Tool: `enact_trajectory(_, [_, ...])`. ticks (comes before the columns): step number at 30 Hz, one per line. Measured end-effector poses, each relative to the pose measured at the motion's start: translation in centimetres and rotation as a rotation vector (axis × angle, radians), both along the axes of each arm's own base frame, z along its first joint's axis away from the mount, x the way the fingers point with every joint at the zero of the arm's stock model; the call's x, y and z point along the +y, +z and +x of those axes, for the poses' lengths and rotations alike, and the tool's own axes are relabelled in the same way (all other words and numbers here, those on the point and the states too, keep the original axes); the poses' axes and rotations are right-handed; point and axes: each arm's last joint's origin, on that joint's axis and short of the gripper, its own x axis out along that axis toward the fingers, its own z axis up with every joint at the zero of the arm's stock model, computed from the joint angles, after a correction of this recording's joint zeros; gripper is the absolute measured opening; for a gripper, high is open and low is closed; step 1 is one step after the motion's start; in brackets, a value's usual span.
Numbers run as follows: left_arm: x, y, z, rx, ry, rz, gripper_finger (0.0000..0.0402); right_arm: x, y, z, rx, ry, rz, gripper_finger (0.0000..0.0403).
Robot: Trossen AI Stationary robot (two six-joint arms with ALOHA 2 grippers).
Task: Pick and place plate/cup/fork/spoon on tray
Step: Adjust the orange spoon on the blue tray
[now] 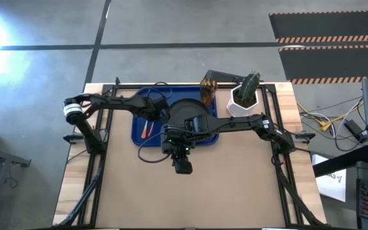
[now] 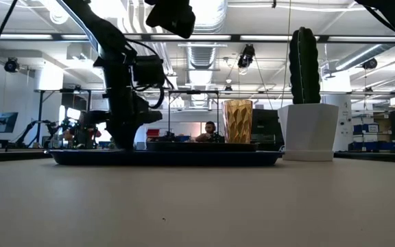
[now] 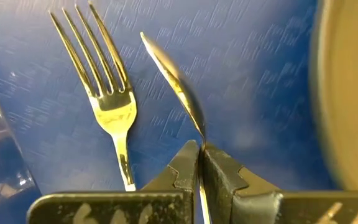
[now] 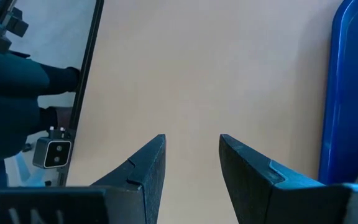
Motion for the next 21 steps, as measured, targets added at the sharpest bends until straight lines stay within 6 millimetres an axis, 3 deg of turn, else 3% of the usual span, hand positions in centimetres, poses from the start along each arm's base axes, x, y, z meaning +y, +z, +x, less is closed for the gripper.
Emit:
enact_trajectory(7, [-0.06, 0.56, -0.09, -0.011, -0.027, 0.009, 0.0007, 0.00, -0.01, -0.01, 0.001, 0.000, 0.000, 0.0139])
enact_trajectory(21, [-0.08, 0.58, -0.09, -0.015, -0.028, 0.002, 0.0102, 0.02, 0.00, -0.01, 0.001, 0.001, 0.001, 0.0139])
